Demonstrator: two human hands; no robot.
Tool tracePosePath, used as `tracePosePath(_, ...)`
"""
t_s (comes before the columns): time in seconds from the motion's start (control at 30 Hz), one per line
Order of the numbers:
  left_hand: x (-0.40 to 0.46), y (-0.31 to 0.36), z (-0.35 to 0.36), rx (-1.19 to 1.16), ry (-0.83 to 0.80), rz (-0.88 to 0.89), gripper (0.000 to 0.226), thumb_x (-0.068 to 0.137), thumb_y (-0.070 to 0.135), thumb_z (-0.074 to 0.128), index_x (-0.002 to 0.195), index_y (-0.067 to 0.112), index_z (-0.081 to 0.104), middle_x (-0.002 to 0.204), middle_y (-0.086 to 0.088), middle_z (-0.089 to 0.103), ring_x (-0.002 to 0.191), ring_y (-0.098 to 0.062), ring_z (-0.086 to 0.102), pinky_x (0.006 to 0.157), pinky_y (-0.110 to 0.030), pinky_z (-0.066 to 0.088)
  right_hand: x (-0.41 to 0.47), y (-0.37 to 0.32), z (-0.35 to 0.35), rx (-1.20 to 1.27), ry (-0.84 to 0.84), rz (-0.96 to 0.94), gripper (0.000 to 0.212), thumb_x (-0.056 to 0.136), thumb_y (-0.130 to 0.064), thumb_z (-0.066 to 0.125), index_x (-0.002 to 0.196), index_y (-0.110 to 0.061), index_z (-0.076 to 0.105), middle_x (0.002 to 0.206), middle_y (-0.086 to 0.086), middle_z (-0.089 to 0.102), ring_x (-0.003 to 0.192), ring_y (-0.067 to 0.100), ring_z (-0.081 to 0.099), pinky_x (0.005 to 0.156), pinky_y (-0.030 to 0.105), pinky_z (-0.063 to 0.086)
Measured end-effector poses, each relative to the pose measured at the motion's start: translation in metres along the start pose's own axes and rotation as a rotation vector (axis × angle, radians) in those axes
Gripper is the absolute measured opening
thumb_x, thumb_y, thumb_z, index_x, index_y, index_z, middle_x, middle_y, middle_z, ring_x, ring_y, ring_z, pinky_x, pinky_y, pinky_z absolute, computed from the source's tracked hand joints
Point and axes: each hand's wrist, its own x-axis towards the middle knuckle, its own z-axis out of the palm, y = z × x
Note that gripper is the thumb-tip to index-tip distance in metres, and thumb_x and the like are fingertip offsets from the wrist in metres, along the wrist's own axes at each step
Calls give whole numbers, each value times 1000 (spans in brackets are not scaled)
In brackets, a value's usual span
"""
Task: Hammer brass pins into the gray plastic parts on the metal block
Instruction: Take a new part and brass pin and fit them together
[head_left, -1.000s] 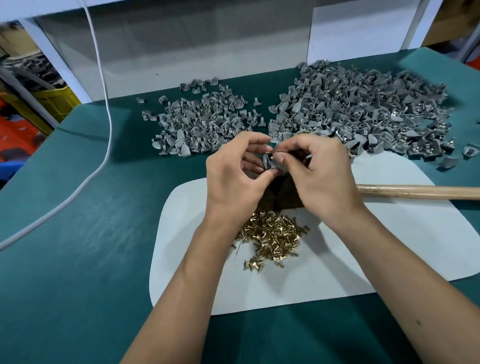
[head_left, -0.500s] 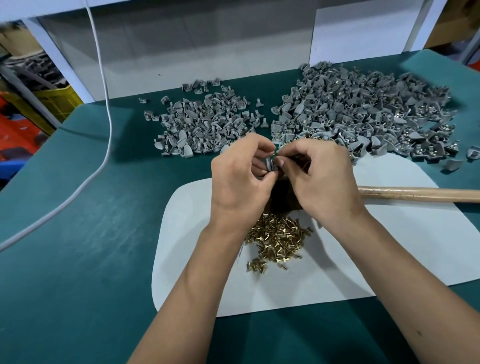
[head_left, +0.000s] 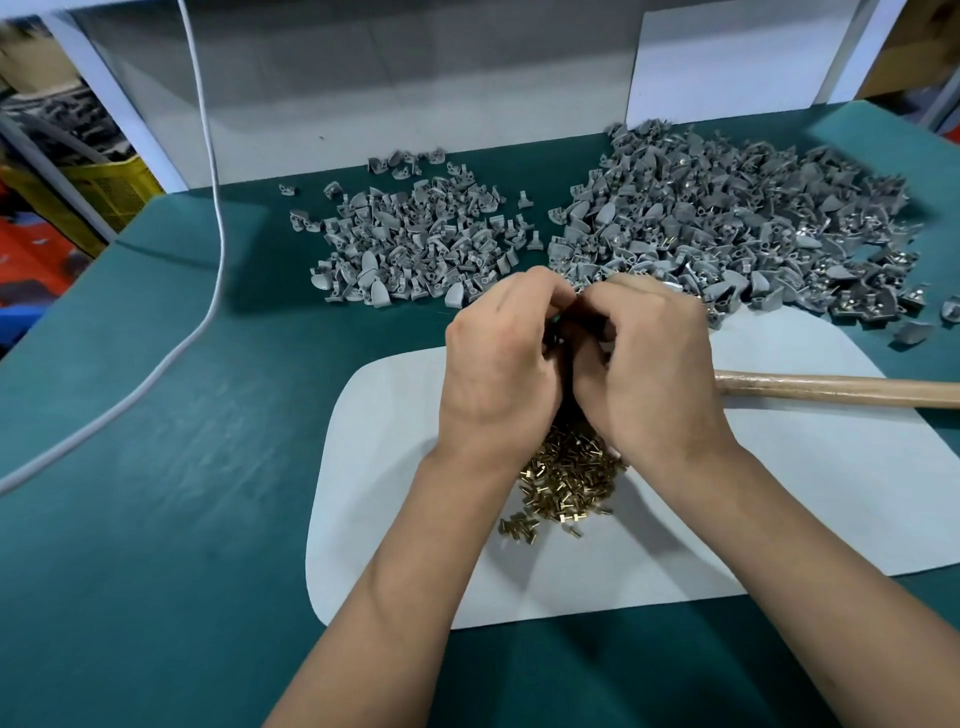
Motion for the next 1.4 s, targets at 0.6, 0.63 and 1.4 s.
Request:
tracePosePath(0.6,5,-7,-18,-371,-215,-254,61,70,3,90,121,19,60,96,8,73,79,-14,71,73,-26,59,10,37,-3,112,0,-284,8,88,-7,78,95,-9,78,90,1,69,88,22,59,80,36,49)
tracePosePath(0.63,5,-7,-18,-391,-216,-255,62,70,3,90,121,20,60,96,6,74,79,-15,71,73,-26,59,11,38,-3,110,0,-288,6,88,-8,77,94,-9,78,89,1,69,87,22,60,80,37,49)
tracePosePath(1.4,4,-17,-17,-738,-195,-429,31,74,-7,84,100,9,75,89,-3,79,83,-14,75,80,-24,58,10,28,-4,353,-35,84,10,93,-12,71,99,-14,79,90,-9,74,87,3,66,81,17,50)
